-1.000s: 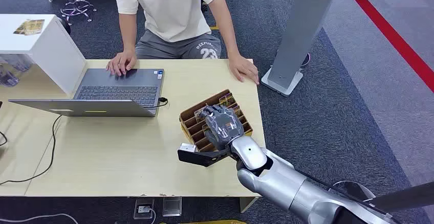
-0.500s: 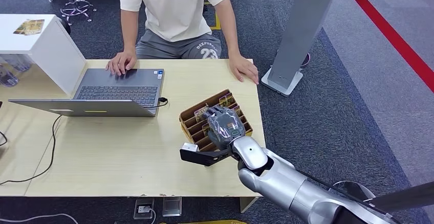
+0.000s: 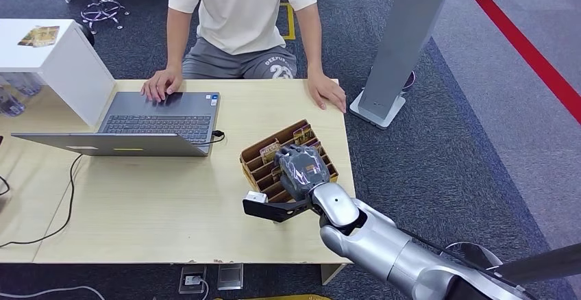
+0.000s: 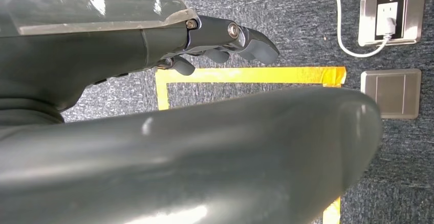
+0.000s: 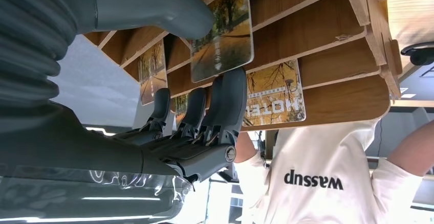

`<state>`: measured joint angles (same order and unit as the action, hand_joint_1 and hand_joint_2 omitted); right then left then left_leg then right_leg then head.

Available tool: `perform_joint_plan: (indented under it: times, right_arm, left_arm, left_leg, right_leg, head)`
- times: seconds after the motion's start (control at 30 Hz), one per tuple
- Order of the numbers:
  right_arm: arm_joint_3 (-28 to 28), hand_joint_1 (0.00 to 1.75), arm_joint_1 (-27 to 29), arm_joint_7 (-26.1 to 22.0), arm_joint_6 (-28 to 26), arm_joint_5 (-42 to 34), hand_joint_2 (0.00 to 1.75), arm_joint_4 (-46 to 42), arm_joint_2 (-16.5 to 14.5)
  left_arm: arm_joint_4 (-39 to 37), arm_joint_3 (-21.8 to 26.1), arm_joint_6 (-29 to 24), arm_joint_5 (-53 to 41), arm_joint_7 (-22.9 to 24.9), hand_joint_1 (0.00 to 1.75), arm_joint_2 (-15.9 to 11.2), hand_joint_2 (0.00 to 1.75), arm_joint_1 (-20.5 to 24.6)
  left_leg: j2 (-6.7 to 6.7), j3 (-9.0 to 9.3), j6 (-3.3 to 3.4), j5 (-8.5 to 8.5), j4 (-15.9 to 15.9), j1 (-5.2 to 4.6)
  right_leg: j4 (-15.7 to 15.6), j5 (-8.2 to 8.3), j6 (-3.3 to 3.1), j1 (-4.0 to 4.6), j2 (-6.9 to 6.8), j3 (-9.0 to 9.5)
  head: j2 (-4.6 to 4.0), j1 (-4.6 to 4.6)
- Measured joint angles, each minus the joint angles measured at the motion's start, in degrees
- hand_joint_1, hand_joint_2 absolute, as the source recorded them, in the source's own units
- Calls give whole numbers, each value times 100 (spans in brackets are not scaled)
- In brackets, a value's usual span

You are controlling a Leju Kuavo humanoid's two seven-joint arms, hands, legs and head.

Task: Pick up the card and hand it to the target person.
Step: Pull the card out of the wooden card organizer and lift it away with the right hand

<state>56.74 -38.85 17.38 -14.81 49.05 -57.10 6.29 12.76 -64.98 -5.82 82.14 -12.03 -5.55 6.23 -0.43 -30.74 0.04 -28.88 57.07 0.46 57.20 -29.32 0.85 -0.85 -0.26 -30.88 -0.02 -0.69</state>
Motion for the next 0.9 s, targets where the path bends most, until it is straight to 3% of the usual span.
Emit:
perform_joint_plan:
  times: [0.2,0.47,0.6,0.9]
  right_arm:
    - [3,91,-4,-20,4,-14,175,19,-2]
    - [4,110,-6,-30,4,-27,175,38,-2]
    - [2,131,-7,-60,4,-65,175,38,-2]
    - [-3,136,-19,-83,-3,-89,175,38,-2]
  left_arm:
    - [-3,0,0,6,-7,0,0,0,-1]
    - [-7,0,1,11,-11,0,0,0,-2]
    - [-7,0,1,15,-18,0,0,0,-2]
    - [-7,0,2,19,-34,0,0,0,-2]
  left_leg:
    - [0,-1,0,0,0,0]
    - [0,0,0,0,0,0]
    - [0,0,0,0,0,0]
    - [0,2,0,0,0,0]
  right_leg:
    - [0,0,0,0,0,0]
    - [0,0,0,0,0,0]
    - [0,0,0,0,0,0]
    - [0,0,0,0,0,1]
  head:
    - [0,1]
    - [0,0]
    - [0,0]
    - [-1,1]
